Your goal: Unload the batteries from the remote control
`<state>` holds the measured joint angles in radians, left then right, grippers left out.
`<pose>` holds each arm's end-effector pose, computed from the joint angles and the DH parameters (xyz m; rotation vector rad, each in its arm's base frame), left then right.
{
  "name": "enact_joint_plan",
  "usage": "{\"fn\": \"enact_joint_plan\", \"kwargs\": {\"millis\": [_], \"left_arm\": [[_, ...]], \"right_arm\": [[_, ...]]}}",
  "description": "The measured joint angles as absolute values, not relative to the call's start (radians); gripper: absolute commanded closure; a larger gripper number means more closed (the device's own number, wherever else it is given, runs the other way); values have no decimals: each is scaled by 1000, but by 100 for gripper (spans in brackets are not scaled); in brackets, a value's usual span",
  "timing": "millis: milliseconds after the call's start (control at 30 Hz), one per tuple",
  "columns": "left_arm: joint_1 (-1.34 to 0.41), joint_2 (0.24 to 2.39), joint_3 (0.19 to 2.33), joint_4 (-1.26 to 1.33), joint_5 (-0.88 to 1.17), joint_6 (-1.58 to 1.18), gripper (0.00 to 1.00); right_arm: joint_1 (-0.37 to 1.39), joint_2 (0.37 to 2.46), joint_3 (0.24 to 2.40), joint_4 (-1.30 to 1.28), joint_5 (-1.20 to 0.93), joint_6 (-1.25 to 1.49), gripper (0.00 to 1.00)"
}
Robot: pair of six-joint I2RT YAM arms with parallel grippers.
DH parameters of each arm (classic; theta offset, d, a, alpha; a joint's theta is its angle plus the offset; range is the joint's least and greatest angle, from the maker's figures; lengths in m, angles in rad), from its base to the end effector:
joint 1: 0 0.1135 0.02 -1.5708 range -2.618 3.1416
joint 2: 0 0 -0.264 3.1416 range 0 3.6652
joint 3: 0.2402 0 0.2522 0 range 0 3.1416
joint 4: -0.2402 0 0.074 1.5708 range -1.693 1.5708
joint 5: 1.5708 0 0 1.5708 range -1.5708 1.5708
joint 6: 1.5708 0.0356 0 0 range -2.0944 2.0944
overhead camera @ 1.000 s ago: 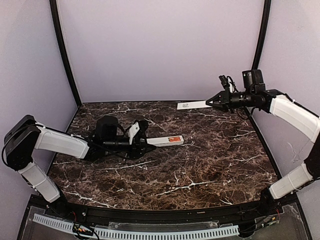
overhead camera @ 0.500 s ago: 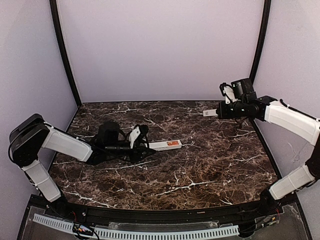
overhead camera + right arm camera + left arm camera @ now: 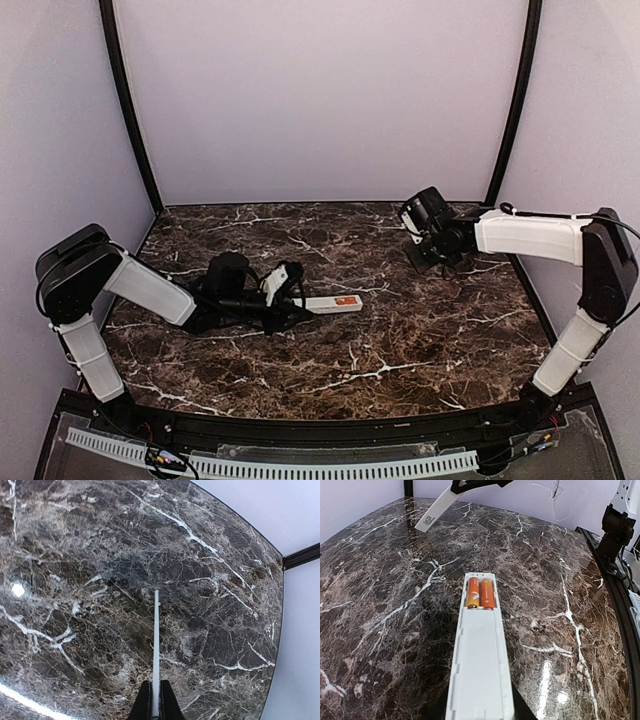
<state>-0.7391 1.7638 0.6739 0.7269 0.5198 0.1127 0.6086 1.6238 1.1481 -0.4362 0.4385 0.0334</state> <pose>0.2358 -0.2389 0.1459 1.1377 1.6370 -0.9128 0.2911 0.1844 0.2343 -0.5003 2.3294 -0.2461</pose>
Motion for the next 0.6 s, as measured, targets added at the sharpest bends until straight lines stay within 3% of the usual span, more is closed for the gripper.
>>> {"fn": "enact_joint_plan", "kwargs": {"millis": [433,500,600], "left_arm": [[-762,1806,685,698,522,129,100],[-764,1806,685,696,522,129,100],[-765,1806,685,695,522,129,100]], "right_arm": [[736,1776,1222,-508,559,-99,100],[740,1781,1231,-529,553,-100,93],[741,1781,1240,-556,525,-99,73]]}}
